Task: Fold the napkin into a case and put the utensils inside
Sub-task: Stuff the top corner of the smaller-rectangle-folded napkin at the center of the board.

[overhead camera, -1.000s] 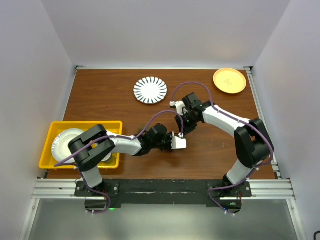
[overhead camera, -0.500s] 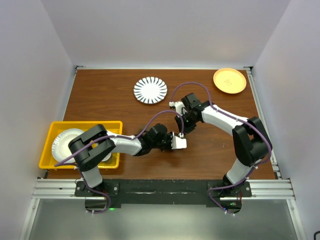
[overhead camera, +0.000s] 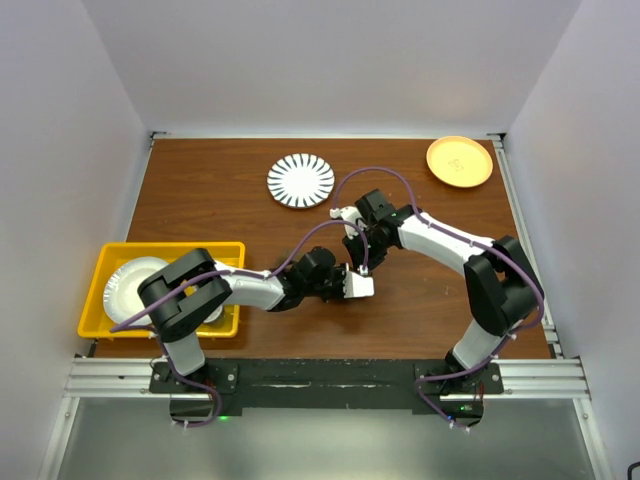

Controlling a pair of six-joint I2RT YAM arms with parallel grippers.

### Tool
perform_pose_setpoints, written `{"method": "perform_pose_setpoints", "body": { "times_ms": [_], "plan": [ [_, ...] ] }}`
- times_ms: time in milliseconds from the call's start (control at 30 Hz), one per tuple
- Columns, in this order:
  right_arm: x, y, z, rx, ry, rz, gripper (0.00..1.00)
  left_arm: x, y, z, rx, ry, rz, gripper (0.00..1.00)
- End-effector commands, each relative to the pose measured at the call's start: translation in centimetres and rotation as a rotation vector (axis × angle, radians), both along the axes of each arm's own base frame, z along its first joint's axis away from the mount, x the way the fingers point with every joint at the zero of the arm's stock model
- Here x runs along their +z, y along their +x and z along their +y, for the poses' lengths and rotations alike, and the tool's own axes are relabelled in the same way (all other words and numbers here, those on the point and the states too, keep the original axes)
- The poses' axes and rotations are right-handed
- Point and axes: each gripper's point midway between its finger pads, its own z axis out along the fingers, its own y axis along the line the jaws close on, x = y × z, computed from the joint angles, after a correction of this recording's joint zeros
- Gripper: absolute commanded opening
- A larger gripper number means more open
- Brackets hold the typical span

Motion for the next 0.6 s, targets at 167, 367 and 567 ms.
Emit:
{"method": "perform_pose_setpoints", "body": {
  "times_ms": [167, 367, 567],
  "plan": [
    [-1.9, 0.5, 0.1, 0.016, -0.032, -0.012, 0.00, 0.0, 0.1, -0.2, 0.002, 0.006, 0.004, 0.00],
    [-2.8, -0.6, -0.1, 0.033, -0.040, 0.046, 0.00, 0.1, 0.2, -0.4, 0.003, 0.001, 0.000, 0.00],
    [1.8, 1.0, 1.4, 0.010, 0.033, -0.021, 0.00, 0.2, 0.3, -0.3, 0.006, 0.003, -0.006, 0.00]
  ]
}}
